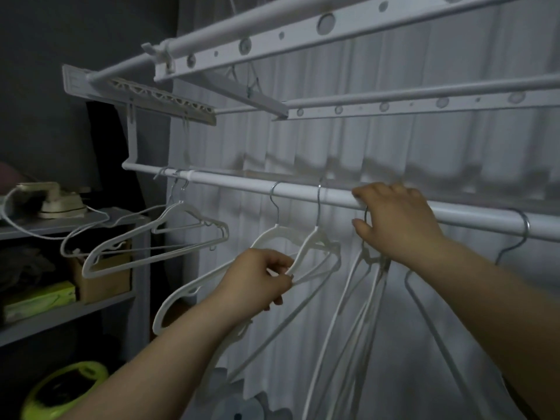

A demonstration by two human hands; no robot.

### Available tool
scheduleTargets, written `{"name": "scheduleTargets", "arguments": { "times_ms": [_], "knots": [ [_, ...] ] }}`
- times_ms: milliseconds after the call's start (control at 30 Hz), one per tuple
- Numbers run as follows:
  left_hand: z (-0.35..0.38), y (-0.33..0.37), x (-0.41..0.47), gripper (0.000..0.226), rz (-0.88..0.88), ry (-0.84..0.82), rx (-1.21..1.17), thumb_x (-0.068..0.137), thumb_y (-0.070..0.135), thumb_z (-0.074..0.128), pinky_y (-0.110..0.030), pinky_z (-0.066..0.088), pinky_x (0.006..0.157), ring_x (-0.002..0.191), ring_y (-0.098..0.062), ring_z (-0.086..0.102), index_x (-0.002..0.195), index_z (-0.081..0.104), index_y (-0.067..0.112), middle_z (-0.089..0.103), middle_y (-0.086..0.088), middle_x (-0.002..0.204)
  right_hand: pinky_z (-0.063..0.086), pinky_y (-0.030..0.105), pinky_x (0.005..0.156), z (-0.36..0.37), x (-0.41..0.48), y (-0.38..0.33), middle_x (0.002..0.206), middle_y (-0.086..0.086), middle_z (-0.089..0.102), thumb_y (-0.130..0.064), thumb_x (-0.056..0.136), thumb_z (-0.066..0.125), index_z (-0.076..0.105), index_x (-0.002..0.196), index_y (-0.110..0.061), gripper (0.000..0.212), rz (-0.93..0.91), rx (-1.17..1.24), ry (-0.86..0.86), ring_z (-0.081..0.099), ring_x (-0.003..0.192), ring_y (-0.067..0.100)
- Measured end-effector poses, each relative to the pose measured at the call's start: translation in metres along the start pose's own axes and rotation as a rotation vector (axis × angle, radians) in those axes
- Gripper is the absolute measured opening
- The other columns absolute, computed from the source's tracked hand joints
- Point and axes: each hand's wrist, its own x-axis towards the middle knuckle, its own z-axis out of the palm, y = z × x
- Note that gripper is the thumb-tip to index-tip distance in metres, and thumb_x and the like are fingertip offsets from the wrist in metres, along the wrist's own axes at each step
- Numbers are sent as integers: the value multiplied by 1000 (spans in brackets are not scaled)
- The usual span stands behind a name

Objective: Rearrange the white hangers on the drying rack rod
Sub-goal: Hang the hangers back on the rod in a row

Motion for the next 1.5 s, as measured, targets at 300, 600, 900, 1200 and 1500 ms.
{"name": "scheduleTargets", "arguments": {
  "times_ms": [300, 600, 900, 1200, 1500],
  "knots": [
    [15, -10, 12, 24, 8, -82, -9, 83, 7, 52, -12, 43, 40, 44, 5, 56, 84, 61, 29, 60, 13, 75, 25, 33, 95, -3, -2, 1, 128, 3, 48, -35, 87, 49, 40, 130, -20, 46, -35, 7, 14, 42, 116, 24],
    [-32, -29, 11, 12, 176, 86, 89, 80, 31, 60, 0, 39, 63, 73, 14, 53, 78, 64, 42, 60, 24, 70, 16, 32, 93, -8, 16, -31, 123, 9, 58, -27, 80, 62, 56, 120, -13, 43, -18, 58, 181, 45, 117, 31],
    [-153, -103, 34, 32, 201, 297, 46, 81, 17, 63, -3, 42, 63, 75, 1, 60, 69, 57, 45, 63, 21, 75, 19, 32, 93, 11, 64, -124, 126, 6, 55, -31, 80, 61, 53, 124, -15, 47, -155, -10, 77, 45, 117, 27],
    [-242, -213, 55, 34, 125, 345, 479, 84, 23, 57, -19, 36, 79, 109, -15, 53, 119, 59, 20, 61, 1, 117, 11, 26, 91, 51, 134, -213, 138, -1, 40, -40, 87, 49, 34, 135, -23, 53, -103, -142, -41, 36, 125, 21],
    [-263, -244, 63, 34, 102, 241, 484, 86, 19, 55, -29, 46, 78, 98, -19, 59, 120, 54, 21, 61, -2, 112, 25, 38, 100, 76, 158, -235, 134, 9, 44, -33, 87, 53, 38, 132, -15, 51, 137, -193, -128, 39, 121, 29]
  ]
}}
